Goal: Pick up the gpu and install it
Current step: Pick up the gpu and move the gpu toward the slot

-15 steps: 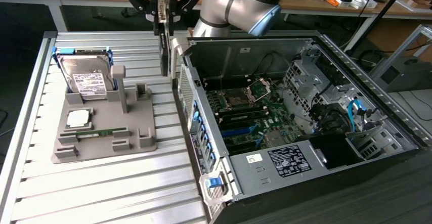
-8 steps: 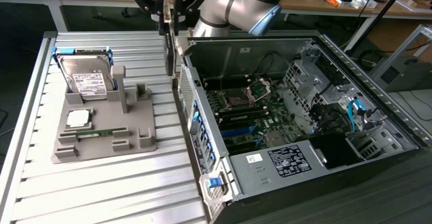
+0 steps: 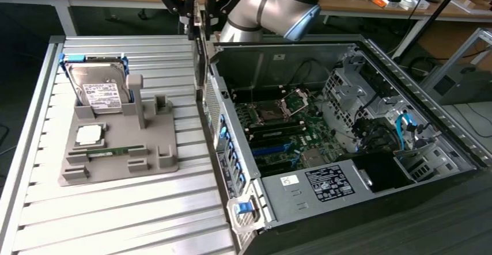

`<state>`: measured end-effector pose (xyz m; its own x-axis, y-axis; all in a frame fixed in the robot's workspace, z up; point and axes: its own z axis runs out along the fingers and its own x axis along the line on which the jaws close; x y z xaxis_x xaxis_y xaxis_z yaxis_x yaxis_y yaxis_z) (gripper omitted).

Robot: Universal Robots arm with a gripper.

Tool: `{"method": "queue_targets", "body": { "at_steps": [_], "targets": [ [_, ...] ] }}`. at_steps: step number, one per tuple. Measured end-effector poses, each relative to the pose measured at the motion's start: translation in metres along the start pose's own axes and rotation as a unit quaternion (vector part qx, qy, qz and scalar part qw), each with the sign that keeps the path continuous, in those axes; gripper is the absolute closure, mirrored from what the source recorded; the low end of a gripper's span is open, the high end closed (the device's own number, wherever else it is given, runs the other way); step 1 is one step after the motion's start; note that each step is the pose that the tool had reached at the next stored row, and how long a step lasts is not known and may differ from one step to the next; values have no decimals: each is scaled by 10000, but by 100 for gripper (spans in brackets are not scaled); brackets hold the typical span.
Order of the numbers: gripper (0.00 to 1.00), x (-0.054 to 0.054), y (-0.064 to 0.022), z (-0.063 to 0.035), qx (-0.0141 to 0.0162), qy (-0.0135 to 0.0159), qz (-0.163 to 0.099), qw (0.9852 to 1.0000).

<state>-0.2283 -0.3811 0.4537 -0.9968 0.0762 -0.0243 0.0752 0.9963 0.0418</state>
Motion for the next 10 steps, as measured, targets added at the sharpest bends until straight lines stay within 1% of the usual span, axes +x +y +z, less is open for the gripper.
{"method": "queue_targets", "body": {
  "at_steps": [10],
  "targets": [
    [73,-126,10,3,0,0,0,10000]
  ]
}}
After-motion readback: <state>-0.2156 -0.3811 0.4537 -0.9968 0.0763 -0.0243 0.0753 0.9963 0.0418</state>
